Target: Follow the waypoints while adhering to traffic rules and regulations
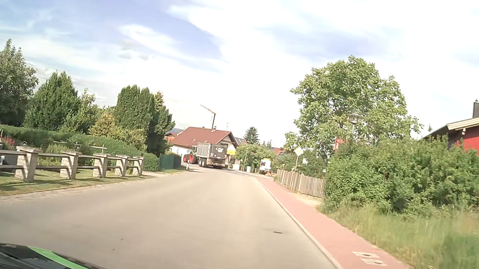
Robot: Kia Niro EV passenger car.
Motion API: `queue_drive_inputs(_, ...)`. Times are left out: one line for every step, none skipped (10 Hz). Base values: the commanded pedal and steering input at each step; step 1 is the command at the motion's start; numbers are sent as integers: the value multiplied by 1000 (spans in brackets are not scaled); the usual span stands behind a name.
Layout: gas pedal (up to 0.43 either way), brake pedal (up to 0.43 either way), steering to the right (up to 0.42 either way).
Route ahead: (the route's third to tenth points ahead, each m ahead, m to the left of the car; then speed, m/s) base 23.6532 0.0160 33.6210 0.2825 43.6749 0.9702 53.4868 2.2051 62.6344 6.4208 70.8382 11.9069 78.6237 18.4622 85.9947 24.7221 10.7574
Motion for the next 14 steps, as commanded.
queue_drive_inputs(47,0,0)
queue_drive_inputs(47,0,-1)
queue_drive_inputs(47,0,-2)
queue_drive_inputs(47,0,-3)
queue_drive_inputs(47,0,-3)
queue_drive_inputs(47,0,-3)
queue_drive_inputs(47,0,-3)
queue_drive_inputs(47,0,-3)
queue_drive_inputs(47,0,-4)
queue_drive_inputs(47,0,-4)
queue_drive_inputs(47,0,-4)
queue_drive_inputs(47,0,-4)
queue_drive_inputs(47,0,-4)
queue_drive_inputs(47,0,-3)
